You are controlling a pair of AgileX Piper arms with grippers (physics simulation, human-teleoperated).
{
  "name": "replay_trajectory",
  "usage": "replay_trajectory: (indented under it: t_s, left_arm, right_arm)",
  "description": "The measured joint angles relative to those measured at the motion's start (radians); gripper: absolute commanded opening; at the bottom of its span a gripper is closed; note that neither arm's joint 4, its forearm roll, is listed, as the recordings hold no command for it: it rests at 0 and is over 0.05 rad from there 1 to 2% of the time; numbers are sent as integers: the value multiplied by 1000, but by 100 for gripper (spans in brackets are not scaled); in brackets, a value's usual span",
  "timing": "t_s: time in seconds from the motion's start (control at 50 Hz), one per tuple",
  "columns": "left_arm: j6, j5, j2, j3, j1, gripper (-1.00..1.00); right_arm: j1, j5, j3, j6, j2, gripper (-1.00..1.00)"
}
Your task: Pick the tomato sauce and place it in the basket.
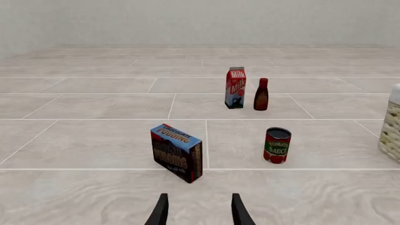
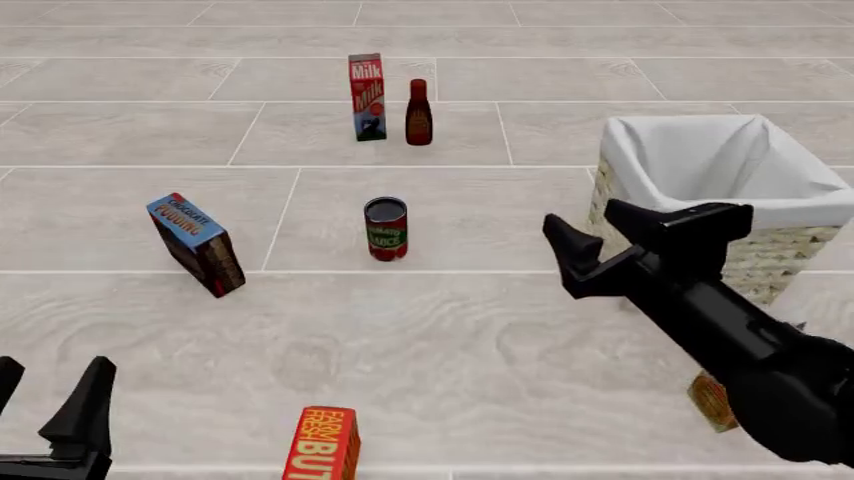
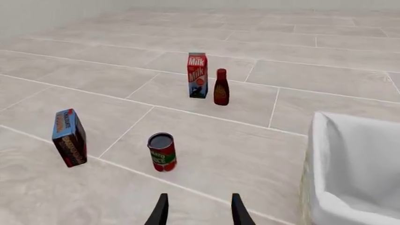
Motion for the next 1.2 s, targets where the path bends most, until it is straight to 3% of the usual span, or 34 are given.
replay_trajectory:
  t_s: [0.62,1.2]
  left_arm:
    - [0,0,0,0,0,100]
    - [0,0,0,0,0,100]
  right_arm:
    - [53,6,-226,2,304,100]
    - [89,30,-359,-6,452,100]
